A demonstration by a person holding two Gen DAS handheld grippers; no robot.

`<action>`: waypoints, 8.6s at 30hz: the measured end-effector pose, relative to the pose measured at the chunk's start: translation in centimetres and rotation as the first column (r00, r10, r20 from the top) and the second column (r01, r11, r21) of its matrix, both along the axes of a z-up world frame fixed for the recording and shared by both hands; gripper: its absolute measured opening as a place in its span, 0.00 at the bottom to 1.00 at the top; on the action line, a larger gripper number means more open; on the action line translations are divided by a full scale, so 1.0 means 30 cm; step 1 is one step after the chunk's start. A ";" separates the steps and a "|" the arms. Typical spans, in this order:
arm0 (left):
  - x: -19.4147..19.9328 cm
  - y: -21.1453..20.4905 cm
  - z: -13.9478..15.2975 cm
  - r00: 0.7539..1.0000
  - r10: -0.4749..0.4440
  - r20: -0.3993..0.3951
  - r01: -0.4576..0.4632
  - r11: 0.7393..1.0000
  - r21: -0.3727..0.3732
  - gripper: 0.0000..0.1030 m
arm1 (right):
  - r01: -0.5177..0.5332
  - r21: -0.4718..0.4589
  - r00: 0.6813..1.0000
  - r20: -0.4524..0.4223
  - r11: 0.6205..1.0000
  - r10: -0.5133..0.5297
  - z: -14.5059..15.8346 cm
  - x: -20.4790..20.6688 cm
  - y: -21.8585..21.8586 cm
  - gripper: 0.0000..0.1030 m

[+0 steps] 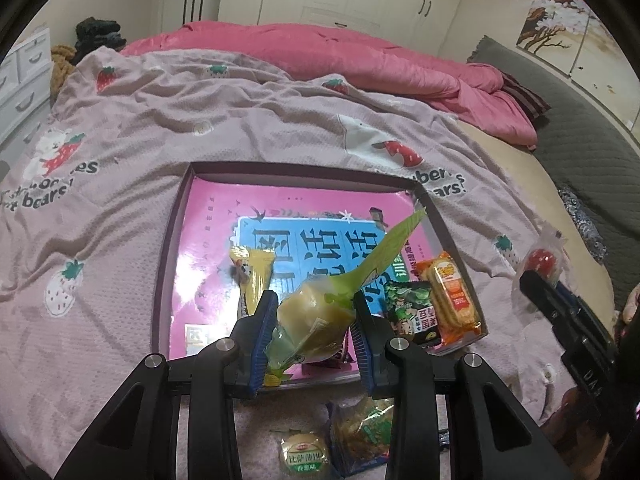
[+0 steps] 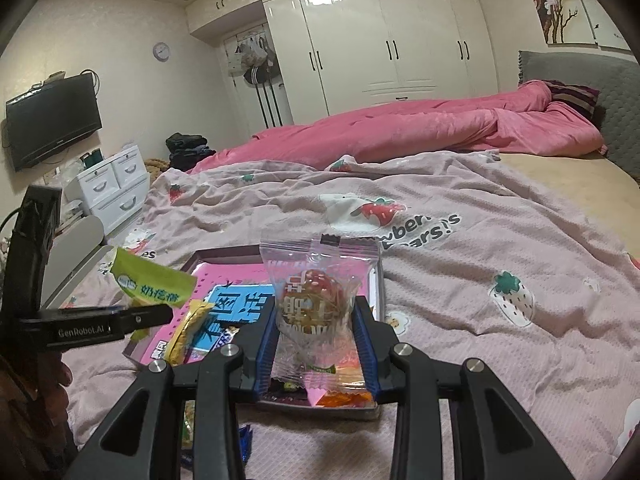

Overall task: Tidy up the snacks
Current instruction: 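Lift both held bags and carry them over the tray, then lower the cake bag into the tray with the left gripper while the right lowers the candy bag, then open both grippers and withdraw them from the tray toward the remaining snacks, then grasp the round cracker pack with the left gripper while the right grasps the clear biscuit bag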

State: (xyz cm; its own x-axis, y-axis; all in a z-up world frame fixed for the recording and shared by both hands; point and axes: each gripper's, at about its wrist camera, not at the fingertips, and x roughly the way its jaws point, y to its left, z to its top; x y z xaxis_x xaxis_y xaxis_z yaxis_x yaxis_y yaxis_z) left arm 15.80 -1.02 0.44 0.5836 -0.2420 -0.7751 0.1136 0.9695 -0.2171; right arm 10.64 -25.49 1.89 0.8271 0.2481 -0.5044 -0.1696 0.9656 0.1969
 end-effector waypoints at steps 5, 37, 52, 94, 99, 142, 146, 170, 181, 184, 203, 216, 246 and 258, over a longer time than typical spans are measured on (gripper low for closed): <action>0.019 -0.008 -0.055 0.999 0.000 -0.034 0.001 1.000 0.006 0.35 | 0.007 -0.003 1.000 -0.003 1.000 -0.007 -0.005 0.023 -0.005 0.35; 0.088 -0.026 -0.191 0.993 0.017 -0.113 -0.019 1.000 -0.018 0.36 | 0.010 -0.035 0.994 -0.105 0.999 -0.014 -0.099 0.116 0.026 0.35; 0.099 0.014 -0.199 0.992 0.050 -0.112 -0.051 0.999 -0.004 0.36 | 0.013 -0.060 0.983 -0.179 0.998 -0.024 -0.171 0.170 0.043 0.35; 0.099 0.022 -0.200 0.992 0.052 -0.118 -0.053 0.999 -0.006 0.36 | -0.097 -0.016 0.971 -0.222 0.995 0.091 -0.212 0.177 0.105 0.37; 0.100 0.022 -0.197 0.992 0.052 -0.117 -0.054 0.999 -0.009 0.37 | -0.088 -0.015 0.972 -0.221 0.996 0.082 -0.206 0.172 0.098 0.37; 0.081 0.045 -0.111 0.997 0.069 -0.044 -0.071 0.997 -0.034 0.55 | -0.059 0.023 0.981 -0.184 0.998 0.062 -0.152 0.149 0.065 0.52; 0.069 0.047 -0.083 0.997 0.072 -0.030 -0.073 0.997 -0.031 0.60 | -0.054 0.031 0.983 -0.176 0.998 0.059 -0.143 0.145 0.059 0.57; -0.001 0.055 0.039 0.998 0.061 0.018 -0.060 0.998 -0.009 0.75 | -0.010 0.053 0.995 -0.102 0.999 0.016 -0.072 0.084 0.015 0.76; -0.040 0.057 0.079 0.998 0.053 0.039 -0.053 0.999 -0.003 0.76 | 0.004 0.061 0.997 -0.080 0.998 0.001 -0.029 0.041 -0.005 0.77; -0.049 0.062 0.086 0.998 0.048 0.040 -0.048 0.999 -0.003 0.76 | 0.005 0.063 0.997 -0.076 0.998 0.000 -0.022 0.029 -0.009 0.78; -0.130 0.053 0.110 0.999 -0.008 0.042 0.008 1.000 0.013 0.76 | -0.025 0.034 0.997 -0.075 0.999 0.027 -0.004 -0.060 0.025 0.79; -0.179 0.051 0.094 0.999 -0.032 0.020 0.032 0.999 0.035 0.76 | -0.040 0.025 0.996 -0.073 0.999 0.041 0.003 -0.112 0.043 0.80; -0.304 0.081 -0.025 0.994 -0.057 -0.090 0.066 0.993 0.102 0.76 | -0.174 -0.065 0.977 -0.133 0.983 0.164 -0.041 -0.188 0.179 0.85; -0.276 0.106 -0.143 0.980 -0.056 -0.191 0.067 0.996 0.051 0.76 | -0.248 -0.121 0.952 -0.216 0.961 0.218 -0.131 -0.155 0.252 0.85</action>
State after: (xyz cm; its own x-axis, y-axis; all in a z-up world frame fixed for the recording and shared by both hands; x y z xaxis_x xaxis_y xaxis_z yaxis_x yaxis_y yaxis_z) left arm 7.52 2.17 -3.85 0.4109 -0.2252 -0.8835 0.1353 0.9734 -0.1852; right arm 6.00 -17.93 -2.02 0.6340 0.3337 -0.6976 -0.3649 0.9245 0.1106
